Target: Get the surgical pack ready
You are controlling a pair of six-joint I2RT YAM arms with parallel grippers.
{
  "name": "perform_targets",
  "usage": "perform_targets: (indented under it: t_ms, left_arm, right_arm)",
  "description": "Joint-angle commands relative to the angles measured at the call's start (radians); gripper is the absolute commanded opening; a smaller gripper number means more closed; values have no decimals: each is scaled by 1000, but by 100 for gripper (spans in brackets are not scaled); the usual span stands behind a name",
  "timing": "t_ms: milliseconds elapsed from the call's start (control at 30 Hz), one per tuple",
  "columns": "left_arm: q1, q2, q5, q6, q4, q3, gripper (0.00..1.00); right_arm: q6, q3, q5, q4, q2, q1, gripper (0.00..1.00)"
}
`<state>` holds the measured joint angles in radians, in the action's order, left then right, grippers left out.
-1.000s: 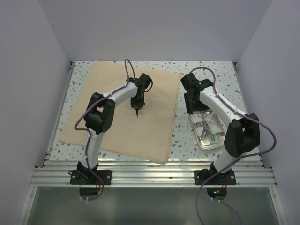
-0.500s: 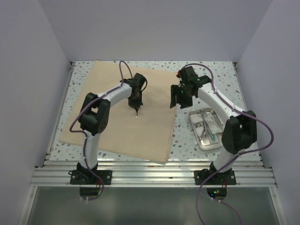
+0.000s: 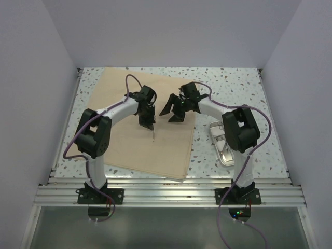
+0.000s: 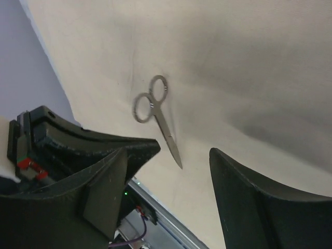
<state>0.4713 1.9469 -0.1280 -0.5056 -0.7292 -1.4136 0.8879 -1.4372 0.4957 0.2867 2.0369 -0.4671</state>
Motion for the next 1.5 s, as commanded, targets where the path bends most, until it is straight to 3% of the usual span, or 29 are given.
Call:
perform_targets:
  t_ms: [0, 333, 367, 467, 600, 833, 1167, 1467]
  left_arm:
    - [-2, -77, -64, -5, 60, 37, 0]
    - [-2, -108, -58, 2, 106, 99, 1]
    - [1, -108, -55, 6, 112, 103, 18]
    - [16, -82, -27, 22, 113, 75, 36]
    - [46, -59, 34, 32, 96, 30, 44]
    - [119, 29, 186, 47, 25, -57, 54]
    - [145, 75, 318, 19, -12, -85, 49]
    - [147, 106, 286, 21, 11, -39, 41]
  right_arm:
    - [85, -72, 44, -93, 31, -44, 68]
    - [1, -123, -29, 32, 86, -99, 67]
    - [-16, -137, -43, 95, 85, -93, 66]
    - [-47, -112, -111, 169, 30, -58, 64]
    - [-82, -49, -115, 265, -66, 62, 64]
    - [-280, 11, -184, 439, -296, 244, 65]
    - [-320, 132, -151, 442, -448, 265, 65]
    - [-326, 144, -126, 427, -454, 266, 65]
